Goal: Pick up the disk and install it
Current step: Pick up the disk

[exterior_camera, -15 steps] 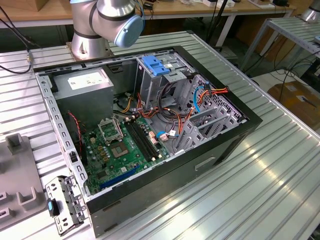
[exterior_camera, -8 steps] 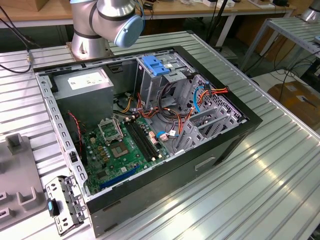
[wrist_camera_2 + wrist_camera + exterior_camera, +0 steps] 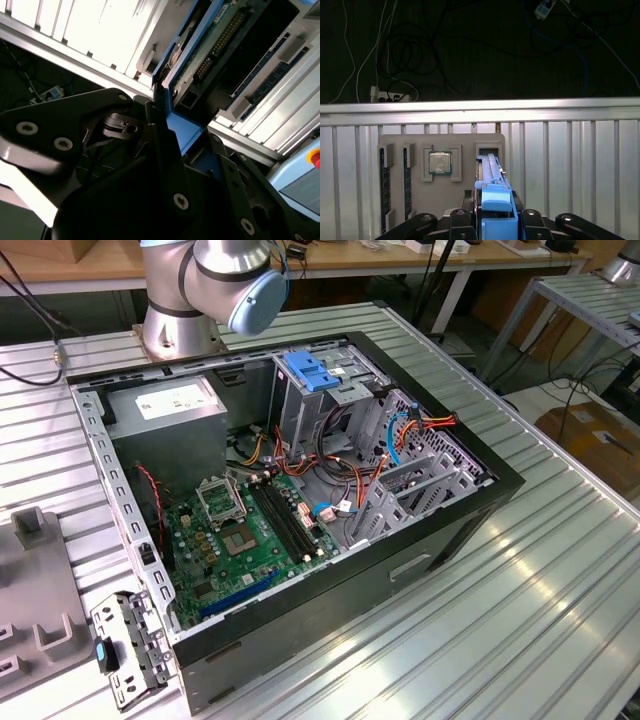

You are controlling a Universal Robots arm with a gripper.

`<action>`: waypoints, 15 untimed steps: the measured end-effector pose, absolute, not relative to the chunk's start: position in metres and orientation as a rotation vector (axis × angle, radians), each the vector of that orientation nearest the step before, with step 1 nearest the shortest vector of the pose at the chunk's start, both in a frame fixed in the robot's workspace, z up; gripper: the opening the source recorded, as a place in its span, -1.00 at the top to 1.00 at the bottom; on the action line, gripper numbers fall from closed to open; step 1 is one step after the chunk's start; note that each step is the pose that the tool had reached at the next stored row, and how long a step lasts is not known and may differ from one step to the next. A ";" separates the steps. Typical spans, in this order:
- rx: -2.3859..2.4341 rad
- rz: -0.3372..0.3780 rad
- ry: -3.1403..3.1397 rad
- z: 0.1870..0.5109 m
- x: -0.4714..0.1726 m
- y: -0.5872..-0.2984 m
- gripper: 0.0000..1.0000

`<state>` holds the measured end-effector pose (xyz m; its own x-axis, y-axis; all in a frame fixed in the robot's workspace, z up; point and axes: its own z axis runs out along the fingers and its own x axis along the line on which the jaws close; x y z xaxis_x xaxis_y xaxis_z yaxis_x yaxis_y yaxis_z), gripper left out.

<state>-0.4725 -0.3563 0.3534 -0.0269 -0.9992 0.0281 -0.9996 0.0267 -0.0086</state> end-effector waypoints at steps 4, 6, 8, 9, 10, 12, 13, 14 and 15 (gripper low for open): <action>2.181 0.040 -2.241 0.355 -0.472 -0.356 0.25; 2.181 0.040 -2.241 0.356 -0.472 -0.356 0.25; 2.181 0.040 -2.240 0.357 -0.472 -0.356 0.25; 2.181 0.040 -2.241 0.357 -0.472 -0.356 0.25; 2.181 0.040 -2.241 0.357 -0.472 -0.356 0.25; 2.181 0.040 -2.240 0.358 -0.472 -0.356 0.25; 2.181 0.040 -2.240 0.358 -0.472 -0.356 0.25; 2.181 0.040 -2.240 0.358 -0.472 -0.356 0.25; 2.181 0.040 -2.240 0.359 -0.472 -0.356 0.25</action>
